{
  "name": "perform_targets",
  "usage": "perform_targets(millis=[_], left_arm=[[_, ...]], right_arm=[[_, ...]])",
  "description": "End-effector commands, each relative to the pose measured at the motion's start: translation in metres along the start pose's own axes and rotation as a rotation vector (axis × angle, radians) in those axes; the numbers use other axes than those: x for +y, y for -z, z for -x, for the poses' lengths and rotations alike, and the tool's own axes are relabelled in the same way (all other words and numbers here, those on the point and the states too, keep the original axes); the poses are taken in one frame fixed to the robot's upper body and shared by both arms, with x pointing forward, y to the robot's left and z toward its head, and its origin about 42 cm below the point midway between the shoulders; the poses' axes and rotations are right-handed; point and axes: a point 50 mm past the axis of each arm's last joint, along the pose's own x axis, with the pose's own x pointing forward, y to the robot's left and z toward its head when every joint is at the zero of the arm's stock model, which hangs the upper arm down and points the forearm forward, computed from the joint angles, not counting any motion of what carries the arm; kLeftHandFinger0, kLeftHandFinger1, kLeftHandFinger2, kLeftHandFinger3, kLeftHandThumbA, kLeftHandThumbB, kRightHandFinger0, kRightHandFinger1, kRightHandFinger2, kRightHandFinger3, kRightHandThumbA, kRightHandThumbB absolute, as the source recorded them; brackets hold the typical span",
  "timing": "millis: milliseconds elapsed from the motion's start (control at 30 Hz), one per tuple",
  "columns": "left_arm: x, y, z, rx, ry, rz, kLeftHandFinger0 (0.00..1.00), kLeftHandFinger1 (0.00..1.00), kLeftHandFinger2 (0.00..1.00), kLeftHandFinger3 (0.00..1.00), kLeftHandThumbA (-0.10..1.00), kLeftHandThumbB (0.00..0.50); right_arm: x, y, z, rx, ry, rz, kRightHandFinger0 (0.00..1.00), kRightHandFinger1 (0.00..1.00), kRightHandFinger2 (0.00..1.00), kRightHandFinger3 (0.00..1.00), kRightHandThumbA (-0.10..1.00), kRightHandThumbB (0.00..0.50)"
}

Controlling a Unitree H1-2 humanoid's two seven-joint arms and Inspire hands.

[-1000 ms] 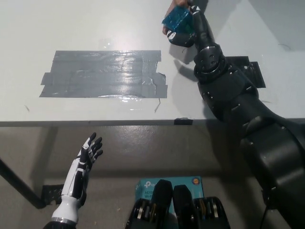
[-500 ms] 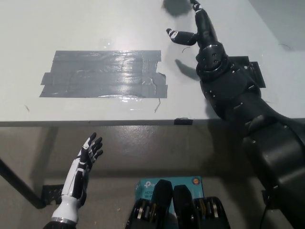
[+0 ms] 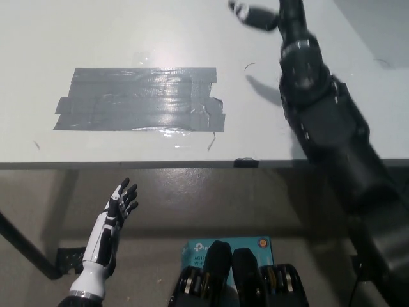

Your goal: A rubick's cube is kept in the black marked spot on the table and the robot uses its right arm to pick it up and hands it to a person

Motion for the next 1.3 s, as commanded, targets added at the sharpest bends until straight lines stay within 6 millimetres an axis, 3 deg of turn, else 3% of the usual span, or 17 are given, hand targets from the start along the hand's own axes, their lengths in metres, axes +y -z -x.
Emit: perform_targets(millis=[0, 200, 300, 467, 567, 633, 700, 733, 767, 833, 900, 933, 967, 1000, 1100, 1167, 1267], left_arm=[[0.001, -0.033, -0.046, -0.121, 0.035, -0.018, 1.00, 1.00, 1.00, 1.00, 1.00, 0.030], [0.002, -0.041, -0.057, -0.134, 0.042, -0.021, 1.00, 1.00, 1.00, 1.00, 1.00, 0.029], [0.001, -0.041, -0.058, -0.134, 0.046, -0.024, 1.00, 1.00, 1.00, 1.00, 1.00, 0.035], [-0.001, -0.038, -0.055, -0.129, 0.052, -0.024, 1.00, 1.00, 1.00, 1.00, 1.00, 0.036], [-0.001, -0.035, -0.052, -0.119, 0.049, -0.013, 1.00, 1.00, 1.00, 1.00, 1.00, 0.040], [-0.001, -0.032, -0.048, -0.110, 0.050, -0.015, 1.00, 1.00, 1.00, 1.00, 1.00, 0.040], [-0.002, -0.028, -0.042, -0.097, 0.051, -0.014, 1.00, 1.00, 1.00, 1.00, 1.00, 0.037], [-0.003, -0.027, -0.041, -0.093, 0.050, -0.016, 1.00, 1.00, 1.00, 1.00, 1.00, 0.037], [-0.003, -0.024, -0.037, -0.082, 0.050, -0.018, 1.00, 1.00, 1.00, 1.00, 1.00, 0.039], [-0.003, -0.021, -0.033, -0.074, 0.051, -0.011, 1.00, 1.00, 1.00, 1.00, 1.00, 0.035], [-0.004, -0.017, -0.027, -0.061, 0.053, -0.004, 1.00, 1.00, 1.00, 1.00, 1.00, 0.034], [-0.004, -0.015, -0.024, -0.058, 0.056, -0.016, 1.00, 1.00, 1.00, 1.00, 1.00, 0.026], [-0.004, -0.014, -0.023, -0.057, 0.057, -0.018, 1.00, 1.00, 1.00, 1.00, 1.00, 0.024], [-0.004, -0.012, -0.019, -0.052, 0.058, -0.018, 1.00, 1.00, 1.00, 1.00, 1.00, 0.023], [-0.004, -0.007, -0.010, -0.039, 0.053, -0.015, 1.00, 1.00, 1.00, 1.00, 1.00, 0.031], [-0.005, -0.004, -0.005, -0.027, 0.051, -0.012, 1.00, 1.00, 1.00, 1.00, 1.00, 0.037], [-0.005, 0.001, 0.001, -0.014, 0.052, -0.010, 1.00, 1.00, 1.00, 1.00, 1.00, 0.034]], right_arm=[[-0.098, -0.103, 0.143, -0.588, 0.074, -0.090, 1.00, 1.00, 1.00, 1.00, 0.92, 0.318], [-0.112, -0.098, 0.205, -0.664, 0.052, -0.065, 1.00, 1.00, 1.00, 1.00, 0.90, 0.305], [-0.115, -0.094, 0.222, -0.662, 0.059, -0.034, 1.00, 1.00, 1.00, 1.00, 0.89, 0.332], [-0.117, -0.075, 0.249, -0.623, 0.045, -0.033, 1.00, 1.00, 1.00, 1.00, 0.82, 0.269], [-0.116, -0.064, 0.257, -0.582, 0.039, -0.041, 1.00, 1.00, 1.00, 1.00, 0.82, 0.260], [-0.114, -0.054, 0.259, -0.546, 0.042, -0.048, 1.00, 1.00, 1.00, 1.00, 0.80, 0.228], [-0.110, -0.031, 0.260, -0.487, 0.043, -0.053, 1.00, 1.00, 1.00, 1.00, 0.79, 0.188], [-0.107, -0.018, 0.259, -0.457, 0.044, -0.057, 1.00, 1.00, 1.00, 1.00, 0.79, 0.191], [-0.099, 0.010, 0.256, -0.359, 0.035, -0.099, 1.00, 1.00, 1.00, 1.00, 0.79, 0.207], [-0.094, 0.027, 0.257, -0.299, 0.029, -0.131, 1.00, 1.00, 1.00, 1.00, 0.81, 0.212], [-0.084, 0.064, 0.260, -0.183, 0.017, -0.174, 1.00, 1.00, 1.00, 1.00, 0.80, 0.147], [-0.079, 0.084, 0.262, -0.124, 0.009, -0.203, 1.00, 1.00, 1.00, 1.00, 0.76, 0.129], [-0.077, 0.091, 0.264, -0.102, 0.006, -0.217, 1.00, 1.00, 1.00, 1.00, 0.75, 0.125], [-0.068, 0.115, 0.270, -0.033, -0.011, -0.234, 1.00, 1.00, 1.00, 1.00, 0.73, 0.107], [-0.055, 0.137, 0.282, 0.040, -0.038, -0.263, 1.00, 1.00, 1.00, 1.00, 0.73, 0.108], [-0.048, 0.147, 0.290, 0.066, -0.055, -0.266, 1.00, 1.00, 1.00, 1.00, 0.83, 0.127], [-0.038, 0.163, 0.301, 0.101, -0.077, -0.272, 1.00, 1.00, 1.00, 1.00, 0.86, 0.134]])
